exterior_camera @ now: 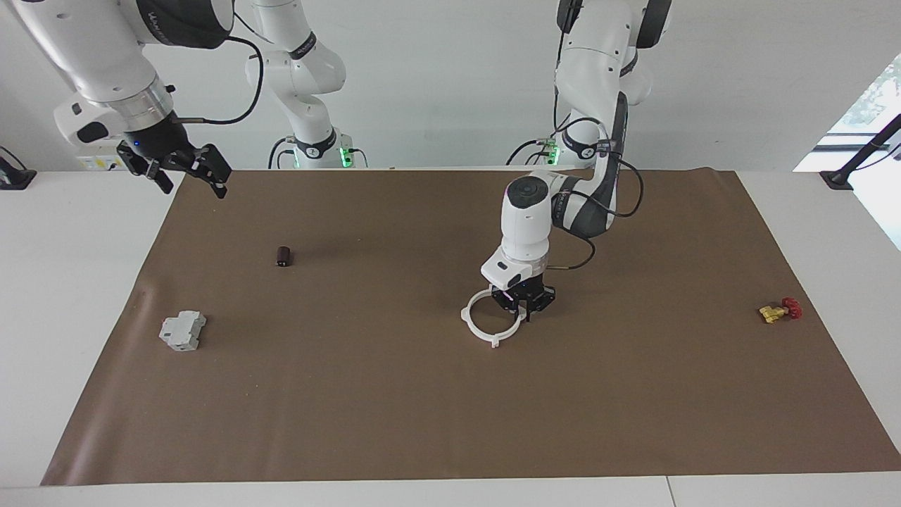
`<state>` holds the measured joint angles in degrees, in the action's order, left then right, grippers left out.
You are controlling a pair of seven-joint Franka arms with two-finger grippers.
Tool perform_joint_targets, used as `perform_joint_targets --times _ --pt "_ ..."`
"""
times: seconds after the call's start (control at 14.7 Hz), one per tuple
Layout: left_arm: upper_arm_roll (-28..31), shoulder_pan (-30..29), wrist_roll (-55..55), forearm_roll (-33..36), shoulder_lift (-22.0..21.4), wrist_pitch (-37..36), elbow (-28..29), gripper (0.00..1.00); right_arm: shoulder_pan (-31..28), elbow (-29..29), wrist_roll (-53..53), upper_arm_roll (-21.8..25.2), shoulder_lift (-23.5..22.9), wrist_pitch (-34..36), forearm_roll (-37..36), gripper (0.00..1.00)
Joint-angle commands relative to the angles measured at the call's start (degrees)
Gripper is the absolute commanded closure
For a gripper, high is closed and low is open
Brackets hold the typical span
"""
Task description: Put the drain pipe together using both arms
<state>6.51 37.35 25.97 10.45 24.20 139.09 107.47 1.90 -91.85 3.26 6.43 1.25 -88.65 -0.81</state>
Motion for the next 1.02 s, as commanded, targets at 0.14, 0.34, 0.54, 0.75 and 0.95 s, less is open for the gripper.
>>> perform_joint_targets --times 0.14,0.34,0.54,0.75,0.95 --pt "-0.10 1.76 2.07 0.10 -0.12 3.30 2.57 1.00 -0.32 -0.53 -1.51 -0.37 0.59 -0.12 0.63 0.00" --pt "-0.10 1.58 2.16 0.01 -0.03 3.47 2.39 0.90 -0.14 -0.53 -1.51 -0.37 0.59 -0.03 0.63 0.00" --pt "-0.10 1.49 2.51 0.01 -0.03 3.65 2.30 0.74 -0.14 -0.53 -1.51 -0.37 0.59 -0.03 0.63 0.00" --pt "-0.10 1.41 2.51 -0.08 -0.03 3.65 2.13 0.20 -0.14 -0.53 -1.51 -0.37 0.59 -0.03 0.63 0.00" --pt "-0.10 0.71 2.16 -0.08 -0.82 3.30 2.12 0.06 -0.05 -0.53 -1.51 -0.37 0.59 -0.12 0.63 0.00"
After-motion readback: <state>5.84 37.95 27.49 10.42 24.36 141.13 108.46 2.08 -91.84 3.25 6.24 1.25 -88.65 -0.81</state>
